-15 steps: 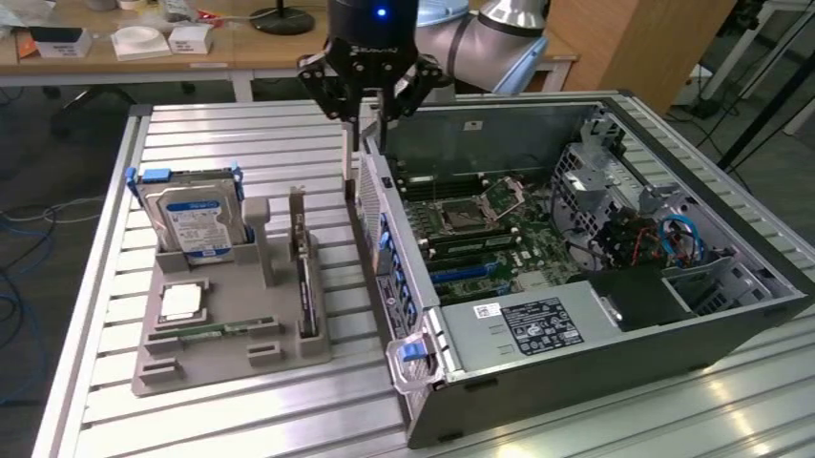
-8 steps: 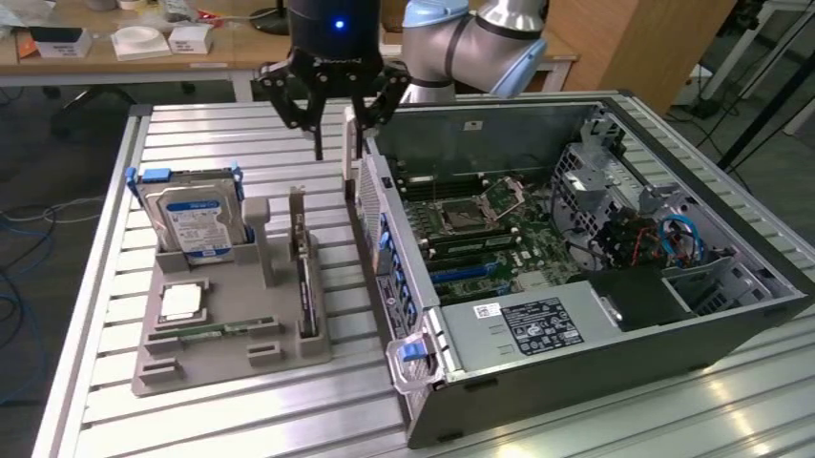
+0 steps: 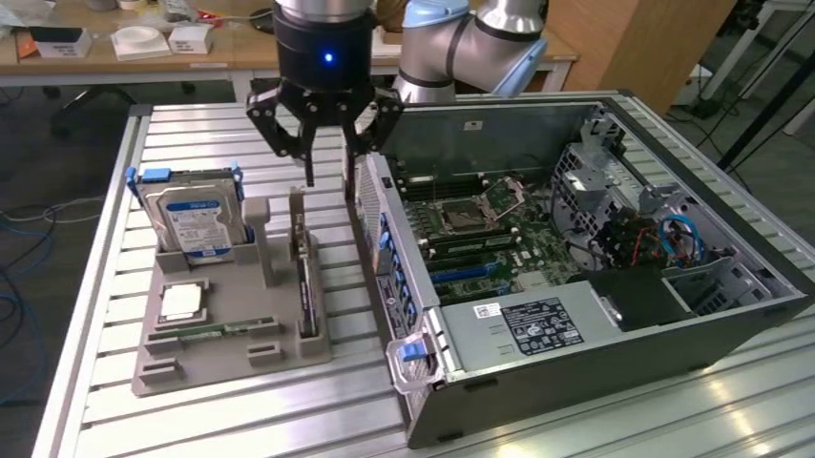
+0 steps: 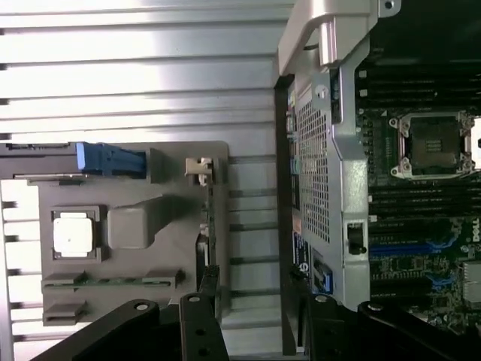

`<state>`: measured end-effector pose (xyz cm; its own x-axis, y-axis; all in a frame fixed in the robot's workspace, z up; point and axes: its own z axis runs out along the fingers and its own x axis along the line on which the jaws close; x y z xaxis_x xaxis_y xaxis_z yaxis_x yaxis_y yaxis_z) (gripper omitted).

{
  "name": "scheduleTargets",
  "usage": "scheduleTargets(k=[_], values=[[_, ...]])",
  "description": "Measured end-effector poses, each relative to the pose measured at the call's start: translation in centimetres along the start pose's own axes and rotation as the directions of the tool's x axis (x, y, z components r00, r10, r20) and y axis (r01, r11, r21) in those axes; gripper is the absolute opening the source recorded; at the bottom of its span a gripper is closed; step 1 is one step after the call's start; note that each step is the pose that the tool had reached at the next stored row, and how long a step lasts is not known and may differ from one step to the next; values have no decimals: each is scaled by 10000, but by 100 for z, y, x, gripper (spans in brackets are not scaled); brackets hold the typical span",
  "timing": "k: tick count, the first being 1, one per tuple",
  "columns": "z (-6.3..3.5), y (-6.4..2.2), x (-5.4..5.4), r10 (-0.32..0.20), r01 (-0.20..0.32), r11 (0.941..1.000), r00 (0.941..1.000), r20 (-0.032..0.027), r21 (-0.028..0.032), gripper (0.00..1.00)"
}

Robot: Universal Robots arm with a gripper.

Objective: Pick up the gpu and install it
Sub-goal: 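Reach for the gpu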

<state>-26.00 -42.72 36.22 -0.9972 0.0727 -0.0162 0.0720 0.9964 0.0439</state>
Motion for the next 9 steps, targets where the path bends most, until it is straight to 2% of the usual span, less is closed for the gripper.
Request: scheduleTargets(k=[3, 9], values=[[49, -113, 24, 0, 0, 10000, 10000, -21, 2, 47], [154, -139, 259, 0, 0, 10000, 10000, -16, 62, 47]])
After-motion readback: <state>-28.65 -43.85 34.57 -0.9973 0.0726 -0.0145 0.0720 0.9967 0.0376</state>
